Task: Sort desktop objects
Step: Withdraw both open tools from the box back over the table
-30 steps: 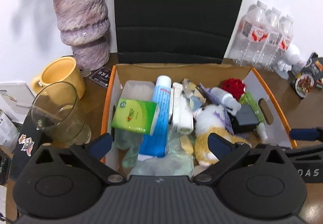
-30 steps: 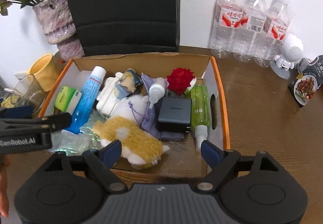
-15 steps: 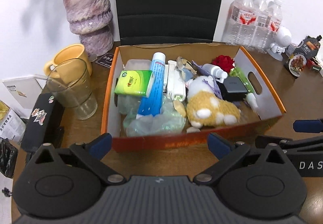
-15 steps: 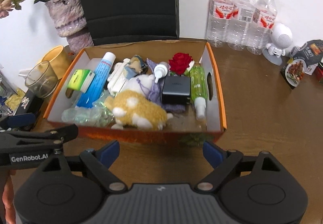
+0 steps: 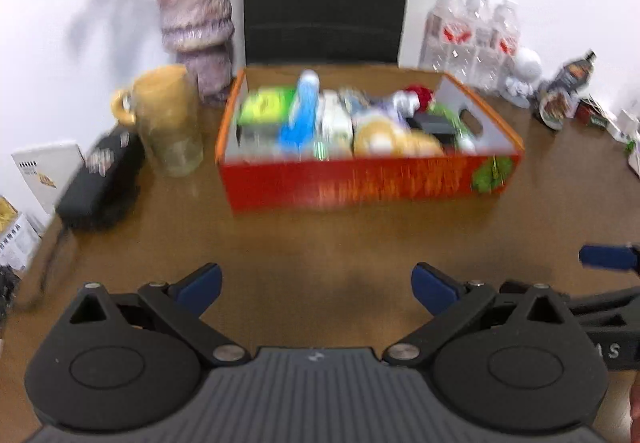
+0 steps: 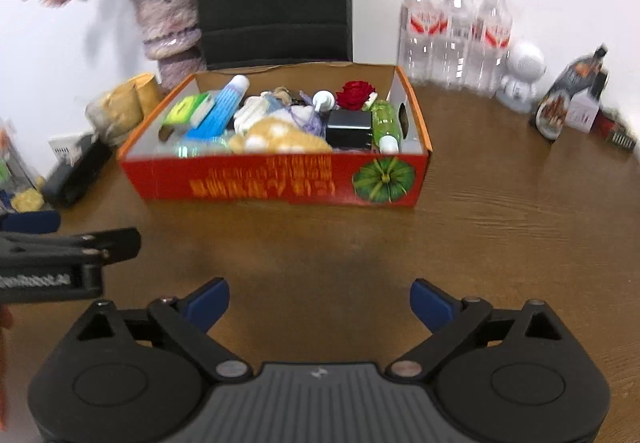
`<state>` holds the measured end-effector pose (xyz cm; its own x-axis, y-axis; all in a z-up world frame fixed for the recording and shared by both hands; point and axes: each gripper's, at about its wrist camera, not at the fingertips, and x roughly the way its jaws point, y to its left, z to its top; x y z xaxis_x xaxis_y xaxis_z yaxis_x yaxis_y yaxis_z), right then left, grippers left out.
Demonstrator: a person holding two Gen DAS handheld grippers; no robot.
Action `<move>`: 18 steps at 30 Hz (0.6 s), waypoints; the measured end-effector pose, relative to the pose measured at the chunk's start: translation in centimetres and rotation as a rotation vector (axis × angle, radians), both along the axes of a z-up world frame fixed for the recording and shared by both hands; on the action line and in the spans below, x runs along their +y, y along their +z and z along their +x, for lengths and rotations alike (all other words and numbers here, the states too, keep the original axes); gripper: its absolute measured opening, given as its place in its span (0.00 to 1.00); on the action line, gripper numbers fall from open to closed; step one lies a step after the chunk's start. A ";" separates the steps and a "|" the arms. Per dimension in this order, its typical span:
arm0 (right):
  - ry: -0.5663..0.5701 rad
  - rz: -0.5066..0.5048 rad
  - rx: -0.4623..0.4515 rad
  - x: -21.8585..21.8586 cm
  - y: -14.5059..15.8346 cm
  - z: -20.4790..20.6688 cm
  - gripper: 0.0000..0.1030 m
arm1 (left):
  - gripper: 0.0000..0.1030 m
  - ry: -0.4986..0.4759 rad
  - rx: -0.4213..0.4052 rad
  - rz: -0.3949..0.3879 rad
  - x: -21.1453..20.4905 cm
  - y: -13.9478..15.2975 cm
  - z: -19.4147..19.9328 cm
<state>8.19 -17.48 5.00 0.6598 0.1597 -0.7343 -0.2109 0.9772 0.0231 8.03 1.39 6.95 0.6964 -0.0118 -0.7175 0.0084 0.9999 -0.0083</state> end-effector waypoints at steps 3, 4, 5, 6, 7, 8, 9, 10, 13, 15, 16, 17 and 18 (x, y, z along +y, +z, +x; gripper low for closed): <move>0.014 -0.051 -0.060 0.4 -3.4 -2.9 0.95 | 1.00 0.012 -0.027 0.018 -0.2 -3.4 -2.8; 0.014 -0.059 -0.074 0.4 -4.3 -3.8 0.95 | 1.00 0.018 -0.043 0.029 -0.3 -4.3 -3.7; 0.011 -0.062 -0.092 0.3 -5.2 -4.7 0.95 | 1.00 0.022 -0.066 0.044 -0.3 -4.8 -4.7; 0.006 -0.059 -0.115 0.3 -5.8 -5.6 0.95 | 1.00 0.026 -0.086 0.051 -0.4 -5.1 -5.5; 0.003 -0.054 -0.130 0.2 -6.2 -6.3 0.95 | 1.00 0.032 -0.106 0.056 -0.5 -5.3 -6.4; 0.001 -0.040 -0.140 0.1 -6.4 -6.8 0.95 | 1.00 0.042 -0.126 0.052 -0.5 -5.4 -7.2; -0.002 -0.030 -0.145 0.0 -6.6 -7.1 0.95 | 1.00 0.039 -0.138 0.043 -0.5 -5.5 -7.7; -0.007 -0.025 -0.143 -0.1 -6.7 -7.1 0.95 | 1.00 0.032 -0.142 0.037 -0.6 -5.6 -8.1; -0.022 -0.011 -0.135 -0.3 -6.9 -7.2 0.97 | 1.00 0.006 -0.136 0.033 -1.0 -6.0 -8.3; -0.033 -0.002 -0.129 -0.4 -7.0 -7.2 0.98 | 1.00 0.015 -0.109 0.046 -1.2 -6.5 -7.9; -0.038 0.003 -0.127 -0.4 -7.1 -7.2 0.99 | 1.00 0.013 -0.103 0.036 -1.1 -6.7 -7.9; -0.043 0.007 -0.124 -0.5 -7.2 -7.2 1.00 | 1.00 0.012 -0.097 0.027 -1.0 -6.9 -7.9; -0.048 0.012 -0.121 -0.6 -7.3 -7.2 1.00 | 1.00 0.012 -0.094 0.020 -0.9 -7.1 -7.8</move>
<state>0.99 -18.03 -2.27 0.7506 0.1343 -0.6470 -0.1662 0.9860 0.0119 0.19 0.48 -0.11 0.7606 0.0108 -0.6492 -0.0036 0.9999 0.0124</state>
